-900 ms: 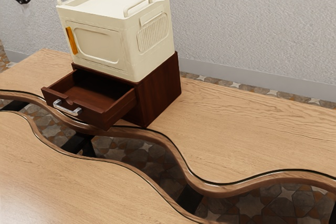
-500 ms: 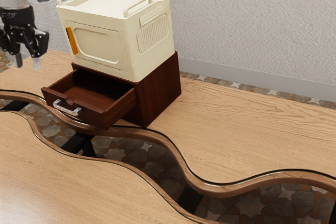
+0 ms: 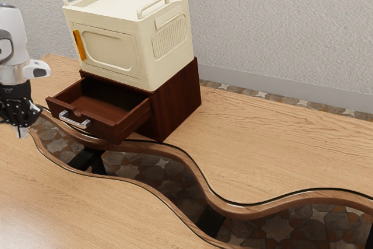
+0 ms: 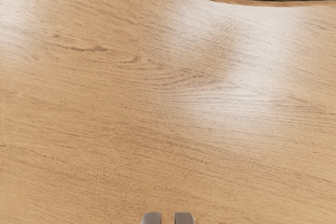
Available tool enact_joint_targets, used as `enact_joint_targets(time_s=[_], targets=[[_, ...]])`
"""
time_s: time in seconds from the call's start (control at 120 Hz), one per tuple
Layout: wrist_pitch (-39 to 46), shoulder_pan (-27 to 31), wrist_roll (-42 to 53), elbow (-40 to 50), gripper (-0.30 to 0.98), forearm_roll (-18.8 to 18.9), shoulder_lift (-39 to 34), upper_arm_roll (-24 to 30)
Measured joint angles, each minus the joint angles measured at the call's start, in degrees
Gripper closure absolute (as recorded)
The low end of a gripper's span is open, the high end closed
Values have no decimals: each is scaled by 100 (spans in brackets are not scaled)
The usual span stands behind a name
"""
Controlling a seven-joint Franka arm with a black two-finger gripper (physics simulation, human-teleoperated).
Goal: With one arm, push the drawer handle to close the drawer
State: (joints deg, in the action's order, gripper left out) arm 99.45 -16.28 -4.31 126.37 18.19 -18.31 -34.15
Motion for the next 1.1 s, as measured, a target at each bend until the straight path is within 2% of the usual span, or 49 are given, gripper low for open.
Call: enact_joint_targets(time_s=[0.258,0.567,0.65,0.8,0.975,1.1], targets=[[1486,-230,444,120,78,262,542,-66],[3031,-241,795,149,78,252,1296,-134],[3360,-215,855,139,78,143,1419,-137],[3836,-162,939,127,79,-268,1728,-215],[4447,-61,1007,-38,79,-496,2104,-223],[4717,-188,1062,-194,79,-627,2352,-151]])
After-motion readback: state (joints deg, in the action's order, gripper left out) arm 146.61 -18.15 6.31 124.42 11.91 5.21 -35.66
